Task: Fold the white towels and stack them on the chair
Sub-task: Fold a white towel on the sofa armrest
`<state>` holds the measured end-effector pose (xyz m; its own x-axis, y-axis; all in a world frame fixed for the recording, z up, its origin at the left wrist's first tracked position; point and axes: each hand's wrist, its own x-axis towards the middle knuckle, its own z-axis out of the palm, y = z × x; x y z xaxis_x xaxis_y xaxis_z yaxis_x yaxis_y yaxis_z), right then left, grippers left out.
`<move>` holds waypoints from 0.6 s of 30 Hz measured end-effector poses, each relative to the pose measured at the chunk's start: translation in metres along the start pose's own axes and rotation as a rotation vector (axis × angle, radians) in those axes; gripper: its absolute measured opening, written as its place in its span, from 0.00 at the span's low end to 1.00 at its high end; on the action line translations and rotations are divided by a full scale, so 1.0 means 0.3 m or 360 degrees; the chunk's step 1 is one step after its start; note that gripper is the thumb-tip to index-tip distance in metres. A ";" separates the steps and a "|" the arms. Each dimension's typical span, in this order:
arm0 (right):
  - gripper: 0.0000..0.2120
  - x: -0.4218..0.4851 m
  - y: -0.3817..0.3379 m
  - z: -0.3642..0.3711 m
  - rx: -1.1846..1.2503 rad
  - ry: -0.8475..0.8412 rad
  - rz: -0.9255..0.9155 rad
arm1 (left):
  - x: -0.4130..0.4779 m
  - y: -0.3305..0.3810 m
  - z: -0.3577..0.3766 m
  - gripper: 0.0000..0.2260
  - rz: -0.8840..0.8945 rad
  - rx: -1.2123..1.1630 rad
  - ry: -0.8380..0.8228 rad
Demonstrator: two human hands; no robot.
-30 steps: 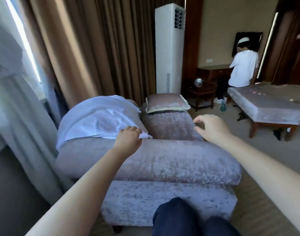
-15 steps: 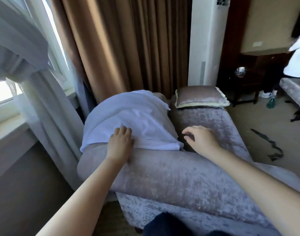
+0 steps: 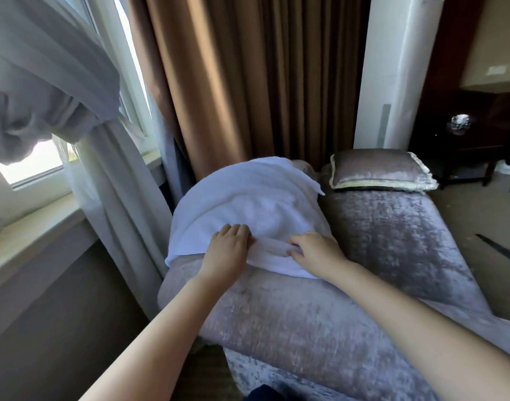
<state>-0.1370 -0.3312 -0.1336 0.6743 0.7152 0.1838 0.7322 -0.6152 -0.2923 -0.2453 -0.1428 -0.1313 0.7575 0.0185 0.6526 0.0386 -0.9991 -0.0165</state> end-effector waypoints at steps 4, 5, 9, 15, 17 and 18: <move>0.11 -0.036 0.006 -0.040 -0.0092 0.0148 0.0008 | -0.009 -0.028 -0.018 0.15 0.0256 0.0157 -0.0161; 0.07 -0.048 0.009 -0.058 -0.0137 0.0163 -0.0034 | -0.009 -0.036 -0.024 0.19 0.0244 0.0256 -0.0205; 0.05 -0.098 0.020 -0.149 -0.0274 0.0285 -0.0131 | -0.004 -0.096 -0.078 0.21 0.0018 0.0416 -0.0174; 0.06 -0.162 0.071 -0.357 -0.0496 0.0751 0.0048 | 0.005 -0.192 -0.227 0.08 -0.0492 0.0539 -0.0168; 0.08 -0.182 0.100 -0.422 -0.0472 0.0777 0.0219 | 0.024 -0.204 -0.282 0.07 -0.0569 0.0507 -0.0118; 0.09 -0.193 0.118 -0.447 -0.0450 0.0784 0.0293 | 0.031 -0.205 -0.313 0.07 -0.0577 0.0477 -0.0081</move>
<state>-0.1373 -0.4387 -0.0287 0.7080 0.3922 0.5874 0.5508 -0.8271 -0.1116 -0.3017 -0.0847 -0.0531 0.6912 0.3732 0.6189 0.4872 -0.8731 -0.0176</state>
